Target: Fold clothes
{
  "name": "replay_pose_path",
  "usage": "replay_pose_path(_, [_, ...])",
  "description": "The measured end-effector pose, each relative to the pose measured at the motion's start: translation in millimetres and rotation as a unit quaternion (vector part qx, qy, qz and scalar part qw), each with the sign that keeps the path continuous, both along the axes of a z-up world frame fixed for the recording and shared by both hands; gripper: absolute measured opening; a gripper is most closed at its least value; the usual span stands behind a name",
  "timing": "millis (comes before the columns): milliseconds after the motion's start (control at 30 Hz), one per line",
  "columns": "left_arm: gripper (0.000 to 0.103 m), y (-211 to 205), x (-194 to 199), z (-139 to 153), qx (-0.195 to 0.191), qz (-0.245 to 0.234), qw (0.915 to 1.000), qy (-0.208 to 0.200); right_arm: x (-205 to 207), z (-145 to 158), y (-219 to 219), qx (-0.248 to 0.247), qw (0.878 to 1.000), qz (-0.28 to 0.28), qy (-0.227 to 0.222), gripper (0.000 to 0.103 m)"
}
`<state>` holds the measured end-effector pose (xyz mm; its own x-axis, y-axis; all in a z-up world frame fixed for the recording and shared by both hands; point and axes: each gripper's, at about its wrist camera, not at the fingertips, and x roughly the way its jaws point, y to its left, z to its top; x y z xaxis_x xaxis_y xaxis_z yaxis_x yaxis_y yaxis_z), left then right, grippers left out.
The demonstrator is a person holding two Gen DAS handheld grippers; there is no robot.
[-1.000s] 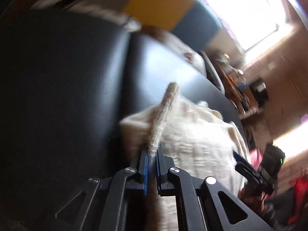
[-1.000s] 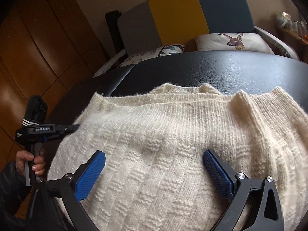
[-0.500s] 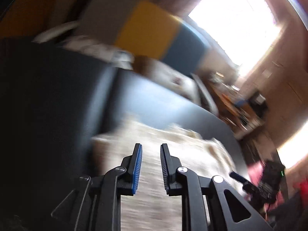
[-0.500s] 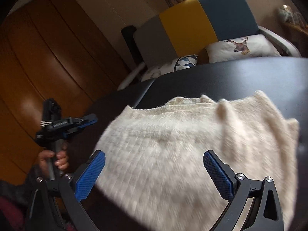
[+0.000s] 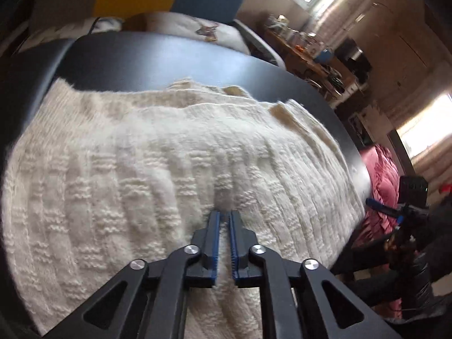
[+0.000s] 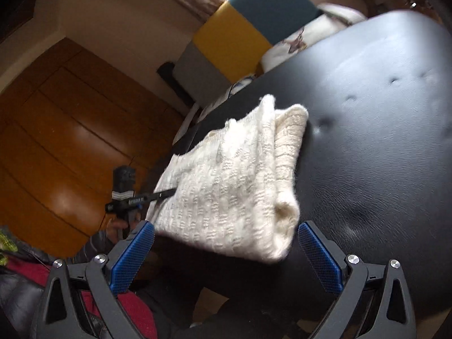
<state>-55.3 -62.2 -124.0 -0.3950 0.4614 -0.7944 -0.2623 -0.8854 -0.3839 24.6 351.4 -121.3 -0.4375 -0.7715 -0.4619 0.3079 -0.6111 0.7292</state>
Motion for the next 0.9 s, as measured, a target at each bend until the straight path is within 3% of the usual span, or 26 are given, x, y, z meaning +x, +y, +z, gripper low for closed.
replay_pose_path(133, [0.005,3,-8,-6,-0.030,-0.002,0.9994,-0.017,-19,-11,-10,-0.015,0.998,0.058,-0.002,0.103])
replay_pose_path(267, [0.013,22,-8,18,-0.012,0.004,0.9999,0.004,-32,-19,-25,-0.031,0.993,0.115,-0.010,0.103])
replay_pose_path(433, [0.015,91,-9,40,0.026,-0.098,0.9941,0.038,-38,-27,-41,-0.041,0.985,0.164,-0.027,0.103])
replay_pose_path(667, [0.015,156,-24,29,0.019,-0.187,0.9817,0.029,-48,-15,-66,-0.045,0.977,0.210,-0.013,0.103])
replay_pose_path(767, [0.015,169,-34,21,0.031,-0.197,0.9796,0.019,-46,-17,-67,-0.020,0.973,0.225,-0.037,0.103])
replay_pose_path(900, [0.016,181,-44,-1,0.007,-0.194,0.9810,-0.003,-43,-20,-68,0.012,0.967,0.246,-0.068,0.103])
